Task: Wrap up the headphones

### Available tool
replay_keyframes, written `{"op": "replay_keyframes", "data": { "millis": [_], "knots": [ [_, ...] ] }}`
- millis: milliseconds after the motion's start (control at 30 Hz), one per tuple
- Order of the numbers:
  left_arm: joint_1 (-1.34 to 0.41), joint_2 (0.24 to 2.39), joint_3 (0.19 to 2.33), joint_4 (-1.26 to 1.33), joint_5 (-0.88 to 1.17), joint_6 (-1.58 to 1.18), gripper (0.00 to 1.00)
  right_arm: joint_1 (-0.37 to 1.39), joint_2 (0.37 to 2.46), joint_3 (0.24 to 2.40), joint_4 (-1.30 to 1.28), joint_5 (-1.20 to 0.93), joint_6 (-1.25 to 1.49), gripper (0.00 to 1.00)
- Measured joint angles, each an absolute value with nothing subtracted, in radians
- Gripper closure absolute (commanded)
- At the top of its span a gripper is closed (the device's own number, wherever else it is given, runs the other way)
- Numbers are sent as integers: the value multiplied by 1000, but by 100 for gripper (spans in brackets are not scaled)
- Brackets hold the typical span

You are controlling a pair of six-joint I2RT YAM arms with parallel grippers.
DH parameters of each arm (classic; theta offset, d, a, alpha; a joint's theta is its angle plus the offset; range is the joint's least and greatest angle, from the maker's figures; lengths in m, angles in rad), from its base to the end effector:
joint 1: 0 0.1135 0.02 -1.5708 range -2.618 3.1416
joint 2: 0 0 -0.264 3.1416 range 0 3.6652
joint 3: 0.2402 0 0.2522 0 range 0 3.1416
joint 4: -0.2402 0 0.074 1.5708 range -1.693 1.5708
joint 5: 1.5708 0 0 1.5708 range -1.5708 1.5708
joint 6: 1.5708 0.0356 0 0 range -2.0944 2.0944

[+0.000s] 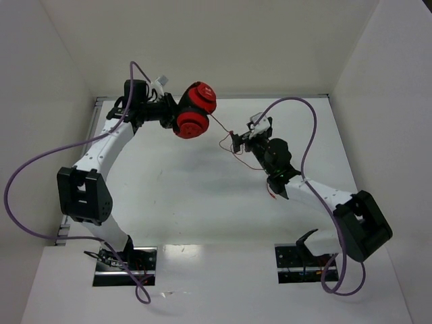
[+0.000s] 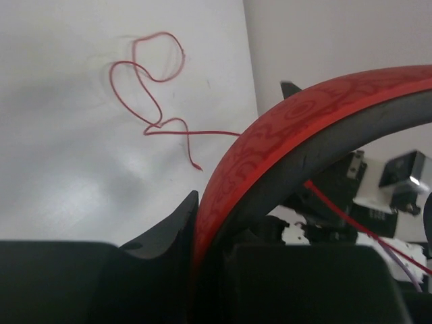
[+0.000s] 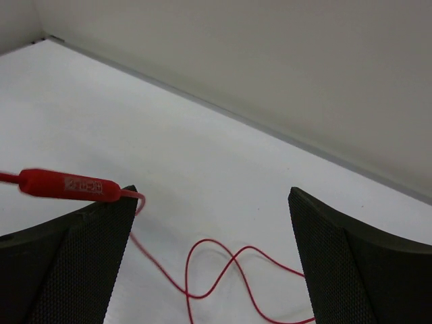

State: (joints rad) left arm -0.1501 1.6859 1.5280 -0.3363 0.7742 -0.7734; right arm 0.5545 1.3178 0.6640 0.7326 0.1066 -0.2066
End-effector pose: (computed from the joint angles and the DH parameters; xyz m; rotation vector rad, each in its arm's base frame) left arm 0.3811 -0.0828 0.3493 -0.1597 2.1875 -1.3447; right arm 0.2519 0.1515 0.2763 -0.4746 1.4184 0.2012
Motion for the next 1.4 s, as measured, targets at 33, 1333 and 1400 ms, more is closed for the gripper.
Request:
{"op": "replay_keyframes", "data": {
  "millis": [33, 1333, 1400],
  "knots": [
    [-150, 1678, 1510, -334, 793, -783, 100, 551, 1336, 662, 763, 112, -199, 5],
    [-151, 1391, 1309, -156, 964, -969, 100, 549, 1813, 999, 949, -86, 277, 99],
    [-151, 1355, 1269, -166, 966, -937, 100, 550, 1842, 1035, 950, -96, 260, 99]
  ]
}}
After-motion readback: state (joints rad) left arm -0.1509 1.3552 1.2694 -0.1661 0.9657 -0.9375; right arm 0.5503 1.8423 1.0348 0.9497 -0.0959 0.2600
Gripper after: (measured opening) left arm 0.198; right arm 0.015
